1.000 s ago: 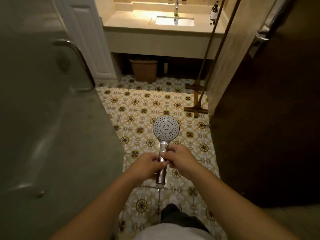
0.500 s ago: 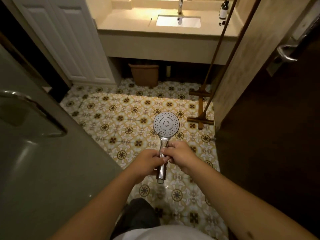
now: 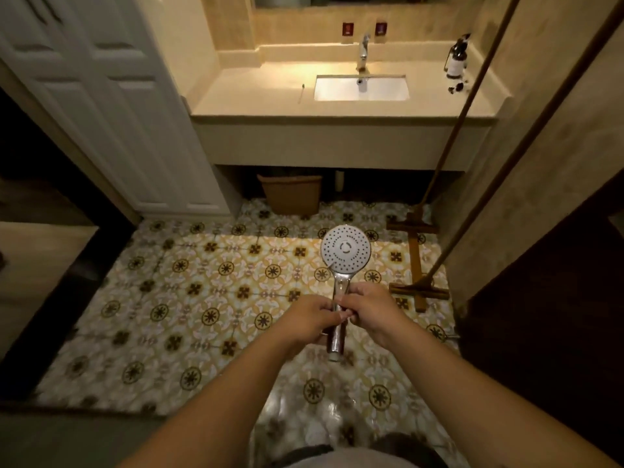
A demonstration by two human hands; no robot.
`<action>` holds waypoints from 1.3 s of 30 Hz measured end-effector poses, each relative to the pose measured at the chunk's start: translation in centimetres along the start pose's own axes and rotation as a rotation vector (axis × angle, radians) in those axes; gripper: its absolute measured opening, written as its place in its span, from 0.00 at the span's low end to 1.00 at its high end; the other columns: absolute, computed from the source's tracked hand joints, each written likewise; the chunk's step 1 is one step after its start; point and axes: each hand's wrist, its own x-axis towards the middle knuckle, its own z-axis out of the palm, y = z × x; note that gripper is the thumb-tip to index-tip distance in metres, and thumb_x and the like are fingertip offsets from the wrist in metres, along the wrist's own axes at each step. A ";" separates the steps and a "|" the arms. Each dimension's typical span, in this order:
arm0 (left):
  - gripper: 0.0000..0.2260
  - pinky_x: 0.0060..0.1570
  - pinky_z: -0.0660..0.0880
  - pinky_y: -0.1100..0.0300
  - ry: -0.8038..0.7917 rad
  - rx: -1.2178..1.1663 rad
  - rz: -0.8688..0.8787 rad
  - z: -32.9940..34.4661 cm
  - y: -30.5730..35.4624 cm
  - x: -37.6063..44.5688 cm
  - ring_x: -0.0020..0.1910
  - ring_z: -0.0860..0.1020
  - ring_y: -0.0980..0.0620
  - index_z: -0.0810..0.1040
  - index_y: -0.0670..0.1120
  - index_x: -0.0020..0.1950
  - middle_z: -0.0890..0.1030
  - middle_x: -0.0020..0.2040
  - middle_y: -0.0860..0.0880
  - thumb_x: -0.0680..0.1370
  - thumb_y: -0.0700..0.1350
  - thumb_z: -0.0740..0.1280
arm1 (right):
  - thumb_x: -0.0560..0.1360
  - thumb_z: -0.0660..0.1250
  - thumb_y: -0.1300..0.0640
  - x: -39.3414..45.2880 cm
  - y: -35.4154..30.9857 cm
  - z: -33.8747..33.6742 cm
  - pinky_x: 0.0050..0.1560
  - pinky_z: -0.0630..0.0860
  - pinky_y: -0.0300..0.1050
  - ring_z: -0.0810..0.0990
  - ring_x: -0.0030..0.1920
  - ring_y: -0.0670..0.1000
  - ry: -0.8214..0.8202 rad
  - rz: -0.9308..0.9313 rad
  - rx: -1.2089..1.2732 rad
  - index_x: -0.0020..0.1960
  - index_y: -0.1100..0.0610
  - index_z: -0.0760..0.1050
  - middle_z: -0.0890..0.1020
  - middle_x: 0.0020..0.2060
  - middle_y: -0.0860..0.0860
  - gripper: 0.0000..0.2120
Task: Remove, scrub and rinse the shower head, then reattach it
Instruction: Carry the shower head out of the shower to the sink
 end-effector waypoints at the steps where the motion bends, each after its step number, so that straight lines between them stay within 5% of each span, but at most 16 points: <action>1: 0.13 0.42 0.77 0.53 -0.009 -0.008 -0.001 -0.9 1.1 1.4 0.41 0.78 0.47 0.79 0.34 0.51 0.78 0.42 0.40 0.76 0.45 0.71 | 0.73 0.68 0.66 1.5 -1.2 0.1 0.23 0.69 0.35 0.73 0.24 0.45 0.010 -0.006 0.011 0.40 0.62 0.80 0.79 0.29 0.54 0.04; 10: 0.10 0.37 0.78 0.57 -0.048 -0.098 0.012 -6.8 8.4 14.2 0.41 0.82 0.50 0.80 0.35 0.53 0.83 0.40 0.45 0.77 0.41 0.69 | 0.73 0.68 0.65 15.5 -8.7 -1.2 0.24 0.69 0.35 0.73 0.26 0.45 -0.005 0.009 0.031 0.45 0.65 0.80 0.80 0.30 0.54 0.04; 15: 0.06 0.25 0.73 0.65 -0.027 -0.110 0.023 -8.9 13.0 21.9 0.28 0.79 0.56 0.81 0.38 0.46 0.80 0.36 0.44 0.78 0.40 0.69 | 0.74 0.67 0.66 24.2 -13.3 -3.1 0.24 0.68 0.35 0.72 0.25 0.44 -0.063 0.007 -0.006 0.43 0.63 0.80 0.78 0.30 0.54 0.04; 19: 0.08 0.35 0.78 0.59 -0.017 -0.083 0.001 -10.6 16.9 27.2 0.37 0.81 0.51 0.81 0.36 0.48 0.82 0.37 0.45 0.77 0.42 0.70 | 0.75 0.66 0.66 29.4 -17.5 -4.6 0.27 0.69 0.36 0.72 0.27 0.45 -0.114 0.023 -0.046 0.39 0.60 0.79 0.79 0.28 0.52 0.07; 28: 0.10 0.40 0.80 0.54 0.083 -0.119 0.019 -15.7 23.3 36.3 0.43 0.84 0.46 0.80 0.37 0.51 0.83 0.42 0.43 0.76 0.43 0.71 | 0.74 0.67 0.67 40.4 -25.3 -4.6 0.29 0.67 0.40 0.71 0.29 0.48 -0.153 -0.007 -0.096 0.43 0.64 0.78 0.76 0.32 0.58 0.03; 39: 0.10 0.40 0.80 0.56 0.078 -0.044 0.052 -28.5 30.7 49.2 0.38 0.81 0.50 0.80 0.35 0.51 0.81 0.40 0.43 0.77 0.42 0.70 | 0.72 0.70 0.62 56.8 -33.8 0.6 0.26 0.71 0.37 0.75 0.27 0.46 -0.112 -0.082 -0.177 0.40 0.63 0.81 0.80 0.29 0.54 0.04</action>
